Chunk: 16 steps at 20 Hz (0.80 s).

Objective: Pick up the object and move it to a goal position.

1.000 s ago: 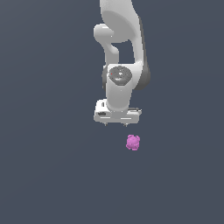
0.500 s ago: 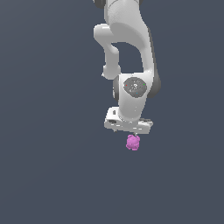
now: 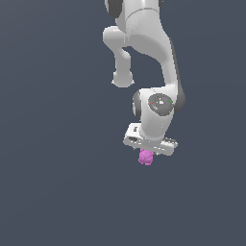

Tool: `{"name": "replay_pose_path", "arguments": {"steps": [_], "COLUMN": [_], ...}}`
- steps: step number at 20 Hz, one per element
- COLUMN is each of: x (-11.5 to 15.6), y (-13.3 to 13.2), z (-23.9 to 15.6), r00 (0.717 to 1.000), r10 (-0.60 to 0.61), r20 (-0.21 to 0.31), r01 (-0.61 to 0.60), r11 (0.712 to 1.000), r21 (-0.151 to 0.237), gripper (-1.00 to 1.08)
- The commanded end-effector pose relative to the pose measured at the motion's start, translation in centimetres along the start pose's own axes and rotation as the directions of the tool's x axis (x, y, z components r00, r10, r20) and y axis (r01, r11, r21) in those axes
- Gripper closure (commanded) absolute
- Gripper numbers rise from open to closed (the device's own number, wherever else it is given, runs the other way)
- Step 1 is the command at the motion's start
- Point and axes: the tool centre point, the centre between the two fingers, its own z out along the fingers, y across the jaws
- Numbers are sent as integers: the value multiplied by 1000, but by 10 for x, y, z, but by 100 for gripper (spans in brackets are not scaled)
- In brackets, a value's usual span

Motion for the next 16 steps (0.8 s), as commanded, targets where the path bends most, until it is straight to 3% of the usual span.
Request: {"name": "replay_pose_path", "arguments": {"steps": [1, 9, 16], "x": [1, 1, 0], "y": [-5, -5, -6], "z": [2, 9, 43], "r00": [1000, 1000, 1000], "r10": [14, 15, 17], "r20": [-2, -2, -2], "r01": [-14, -15, -17], "r11": [1000, 1000, 1000], "r21": [2, 2, 2], "gripper": [-92, -92, -92]}}
